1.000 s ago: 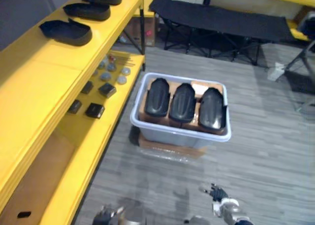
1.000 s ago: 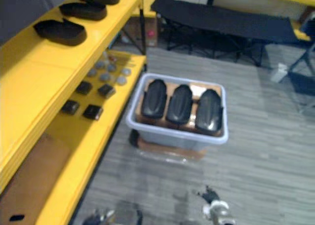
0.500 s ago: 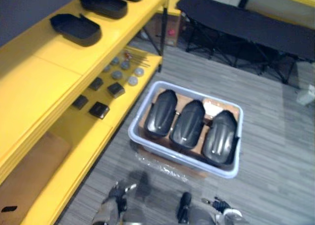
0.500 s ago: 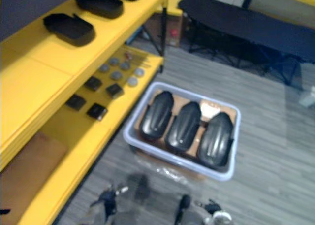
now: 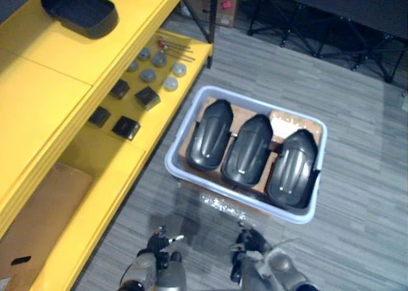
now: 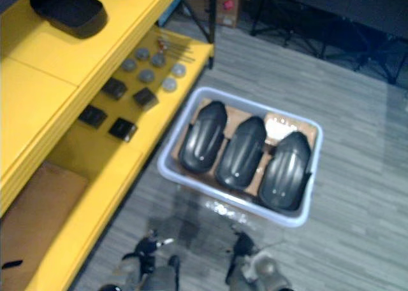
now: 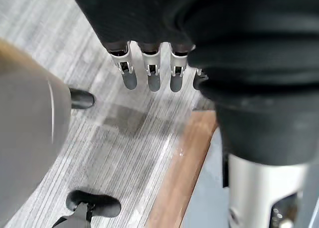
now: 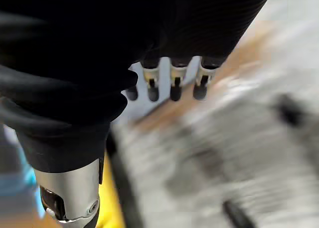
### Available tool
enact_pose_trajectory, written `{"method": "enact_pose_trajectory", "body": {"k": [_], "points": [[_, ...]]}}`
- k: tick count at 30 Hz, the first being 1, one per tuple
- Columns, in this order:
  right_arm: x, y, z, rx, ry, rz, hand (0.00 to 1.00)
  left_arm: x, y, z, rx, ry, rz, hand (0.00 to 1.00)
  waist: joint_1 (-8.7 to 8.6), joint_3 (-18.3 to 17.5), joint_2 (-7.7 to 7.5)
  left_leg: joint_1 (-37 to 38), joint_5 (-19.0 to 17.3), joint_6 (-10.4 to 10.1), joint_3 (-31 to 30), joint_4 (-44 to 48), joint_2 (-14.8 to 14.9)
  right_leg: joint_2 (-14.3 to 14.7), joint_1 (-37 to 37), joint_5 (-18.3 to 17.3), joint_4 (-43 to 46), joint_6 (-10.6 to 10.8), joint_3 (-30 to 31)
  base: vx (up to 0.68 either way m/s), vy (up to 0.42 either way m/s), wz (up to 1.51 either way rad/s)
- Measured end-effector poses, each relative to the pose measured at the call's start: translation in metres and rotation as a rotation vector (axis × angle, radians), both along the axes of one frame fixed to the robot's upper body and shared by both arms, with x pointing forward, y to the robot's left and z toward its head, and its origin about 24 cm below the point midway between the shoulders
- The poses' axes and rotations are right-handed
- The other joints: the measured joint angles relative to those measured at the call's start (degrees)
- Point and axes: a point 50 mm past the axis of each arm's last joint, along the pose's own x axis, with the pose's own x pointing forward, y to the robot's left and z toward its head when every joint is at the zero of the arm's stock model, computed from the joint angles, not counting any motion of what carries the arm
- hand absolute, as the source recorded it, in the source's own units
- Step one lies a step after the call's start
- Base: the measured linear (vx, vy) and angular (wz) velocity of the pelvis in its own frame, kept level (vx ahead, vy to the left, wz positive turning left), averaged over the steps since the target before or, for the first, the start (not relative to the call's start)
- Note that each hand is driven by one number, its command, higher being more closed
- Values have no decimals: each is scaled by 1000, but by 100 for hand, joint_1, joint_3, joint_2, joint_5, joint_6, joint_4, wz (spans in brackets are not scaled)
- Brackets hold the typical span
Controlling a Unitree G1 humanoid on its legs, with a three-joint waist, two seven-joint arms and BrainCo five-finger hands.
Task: Walk over and take plastic housings, then place them on the shelf
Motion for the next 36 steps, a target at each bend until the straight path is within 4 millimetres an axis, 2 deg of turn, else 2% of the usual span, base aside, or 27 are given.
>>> {"method": "enact_pose_trajectory", "body": {"k": [1, 2, 3, 4, 5, 6, 7, 9, 10, 11, 13, 15, 16, 18, 19, 21, 22, 24, 26, 28, 30, 32, 34, 36], "points": [[1, 13, 7, 12, -47, 86, 0, 0, 1, 0, 4, 5, 1, 0, 24, 0, -19, 3, 0, 0, -7, 9, -5, 0, 68, 28, -77, -1, -48, -4, 1, 26], [2, 39, 24, 52, -132, 236, 0, -1, 3, -1, 12, 16, 1, 0, 110, -27, -65, 10, 0, 0, -19, 17, -7, 15, 166, 72, -184, 17, -97, -11, -13, 21], [4, 50, 34, 76, -181, 300, 0, -1, 3, -1, 16, 21, -4, 0, 178, -38, -83, 16, 0, 0, -28, 21, -3, 20, 180, 72, -184, 17, -109, -17, -20, 21], [8, 72, 58, 141, -283, 397, 0, -2, 5, -1, 24, 31, -13, 0, 299, -63, -125, 38, 0, 0, -77, 26, 11, 38, 226, 72, -185, 16, -139, -16, -27, 18], [14, 88, 85, 226, -367, 424, 0, -6, 10, -3, 48, 55, -34, 0, 390, -94, -173, 108, 0, 0, -148, 7, 30, 58, 278, 72, -186, 16, -187, -16, -22, 18], [19, 93, 99, 271, -401, 412, 0, -7, 12, -3, 48, 59, -25, 0, 416, -120, -212, 110, -1, 0, -151, 2, 40, 66, 291, 72, -187, 16, -201, -28, -8, 25], [32, 100, 134, 390, -482, 346, 0, -10, 18, -3, 53, 67, -2, 0, 427, -183, -312, 133, -2, 1, -145, -21, 53, 70, 340, 72, -189, 16, -227, -27, 7, 18], [48, 96, 164, 489, -549, 225, 0, -12, 21, -4, 52, 73, 5, 0, 425, -258, -425, 221, -4, 3, -118, -99, 54, 67, 372, 73, -191, 15, -213, -31, 19, 3], [58, 85, 180, 539, -594, 128, 0, -13, 23, -4, 52, 74, 3, 0, 413, -301, -486, 260, -5, 3, -79, -131, 53, 65, 379, 96, -192, 0, -192, -49, 47, -16], [72, 67, 195, 595, -632, -11, 0, -14, 25, -4, 52, 75, 4, 0, 392, -351, -540, 336, -12, 15, 29, -203, 55, 65, 385, 116, -198, -15, -130, -51, 52, -19], [89, 31, 206, 647, -668, -210, 0, -19, 27, -5, 41, 82, 21, 0, 336, -414, -548, 409, -69, 92, 147, -240, 58, 66, 378, 148, -231, 4, -33, -66, 59, -23], [99, -24, 206, 638, -720, -441, 0, -24, 26, -7, 23, 89, 19, 0, 219, -550, -459, 402, -143, 164, 245, -264, 63, 65, 339, 189, -244, 21, 21, -87, 55, -17], [100, -36, 205, 638, -722, -489, 0, -26, 26, -8, 19, 92, 25, 0, 211, -579, -429, 411, -144, 164, 296, -280, 65, 66, 328, 197, -244, 20, 65, -70, 25, -22], [99, -79, 199, 613, -744, -664, 0, -31, 25, -10, 5, 104, 33, 0, 126, -802, -312, 410, -144, 164, 406, -324, 88, 85, 243, 207, -245, 30, 126, -43, -6, -25], [98, -88, 198, 600, -752, -699, 0, -33, 26, -11, 5, 108, 39, 0, 95, -833, -250, 418, -145, 162, 439, -331, 99, 94, 233, 207, -246, 30, 143, -19, -16, -22], [92, -128, 195, 566, -779, -870, 0, -43, 21, -14, -18, 128, 53, 0, -5, -948, 10, 526, -149, 151, 583, -434, 151, 150, 215, 210, -246, 30, 259, 9, -20, -27], [90, -139, 193, 565, -778, -917, 0, -45, 21, -15, -23, 132, 58, 0, -32, -980, 64, 533, -158, 138, 597, -441, 171, 170, 215, 210, -246, 30, 263, 38, -31, -20], [81, -176, 181, 520, -761, -1108, 0, -50, 25, -16, -28, 138, 101, 0, -110, -1041, 166, 623, -152, 119, 663, -526, 239, 246, 217, 208, -246, 26, 307, 39, -37, -15], [70, -212, 160, 480, -690, -1302, 0, -55, 31, -16, -26, 143, 137, 0, -110, -1044, 165, 719, -152, 86, 775, -595, 307, 276, 217, 206, -247, 23, 380, 30, -20, -22], [62, -228, 142, 441, -620, -1415, 0, -61, 34, -17, -27, 158, 155, 0, -175, -1049, 159, 753, -153, 84, 824, -610, 322, 278, 218, 206, -247, 23, 404, 24, -1, -16], [56, -236, 128, 394, -563, -1487, 0, -70, 37, -19, -28, 175, 171, 0, -252, -1045, 143, 778, -154, 83, 848, -619, 302, 261, 225, 206, -246, 23, 411, 21, 19, -7], [49, -244, 113, 358, -502, -1573, 0, -83, 43, -21, -28, 206, 182, 0, -236, -1001, 109, 749, -160, 75, 874, -572, 283, 242, 213, 207, -243, 25, 418, 3, 12, -2], [49, -247, 106, 338, -469, -1613, 0, -88, 47, -21, -21, 214, 189, 0, -209, -923, 41, 463, -179, 54, 839, -364, 257, 207, 42, 253, -195, 16, 399, -54, -10, 8], [58, -249, 106, 348, -462, -1659, 0, -83, 51, -18, -18, 194, 193, 0, -172, -633, 7, 110, -178, 55, 779, -137, 217, 169, -167, 350, -193, -23, 379, -136, -39, 10]]}}
